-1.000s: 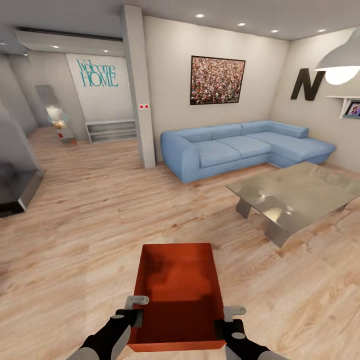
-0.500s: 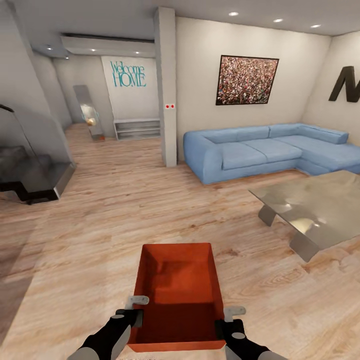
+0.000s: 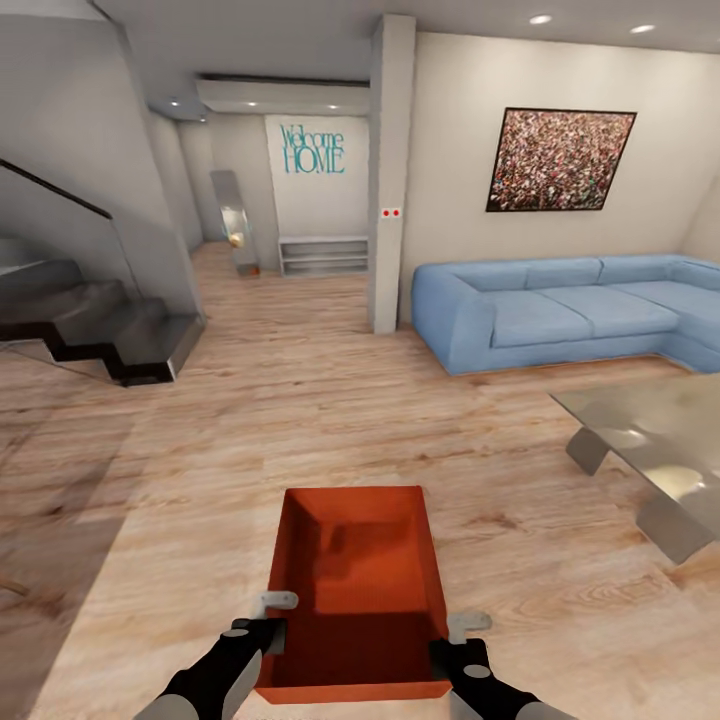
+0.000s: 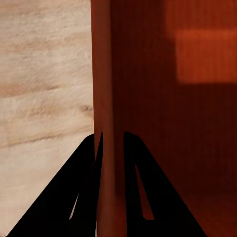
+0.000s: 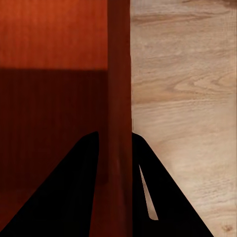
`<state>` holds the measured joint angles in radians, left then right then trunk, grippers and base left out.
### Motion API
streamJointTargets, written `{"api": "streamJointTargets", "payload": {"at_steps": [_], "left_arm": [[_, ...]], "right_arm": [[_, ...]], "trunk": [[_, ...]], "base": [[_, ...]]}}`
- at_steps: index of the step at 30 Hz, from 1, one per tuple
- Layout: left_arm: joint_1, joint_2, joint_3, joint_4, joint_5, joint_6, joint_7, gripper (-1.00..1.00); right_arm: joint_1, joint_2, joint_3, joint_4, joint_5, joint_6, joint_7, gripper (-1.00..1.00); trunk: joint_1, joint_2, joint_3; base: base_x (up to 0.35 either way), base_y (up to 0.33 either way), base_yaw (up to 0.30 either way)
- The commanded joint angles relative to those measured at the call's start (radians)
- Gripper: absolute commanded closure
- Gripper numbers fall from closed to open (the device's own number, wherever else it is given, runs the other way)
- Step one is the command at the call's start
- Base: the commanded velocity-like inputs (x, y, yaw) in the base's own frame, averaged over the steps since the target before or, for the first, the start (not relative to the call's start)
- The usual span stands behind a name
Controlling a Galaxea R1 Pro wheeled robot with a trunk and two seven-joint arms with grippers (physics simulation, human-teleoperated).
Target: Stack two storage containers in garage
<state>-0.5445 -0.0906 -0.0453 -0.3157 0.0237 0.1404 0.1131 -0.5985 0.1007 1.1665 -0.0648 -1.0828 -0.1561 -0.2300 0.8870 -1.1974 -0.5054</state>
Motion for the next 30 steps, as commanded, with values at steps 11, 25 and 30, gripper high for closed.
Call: {"api": "streamJointTargets", "payload": {"at_steps": [11, 25, 30], "left_arm": [[0.000, 0.001, -0.010, 0.002, 0.018, 0.020, 0.004, 1.00], [0.000, 0.006, -0.010, 0.003, 0.019, 0.021, 0.004, 1.00], [0.000, 0.006, -0.010, 0.003, 0.019, 0.021, 0.004, 1.00]], "right_arm": [[-0.001, -0.003, 0.002, 0.000, 0.000, -0.008, -0.018, 1.00], [-0.001, -0.004, 0.002, 0.000, 0.000, -0.008, -0.018, 1.00], [-0.001, -0.004, 0.002, 0.000, 0.000, -0.008, -0.018, 1.00]], "trunk": [[0.000, -0.001, -0.001], [0.000, -0.001, -0.001], [0.000, -0.001, -0.001]], "base": [[0.078, 0.000, 0.213], [0.321, 0.000, 0.002], [0.324, 0.000, 0.000]]}}
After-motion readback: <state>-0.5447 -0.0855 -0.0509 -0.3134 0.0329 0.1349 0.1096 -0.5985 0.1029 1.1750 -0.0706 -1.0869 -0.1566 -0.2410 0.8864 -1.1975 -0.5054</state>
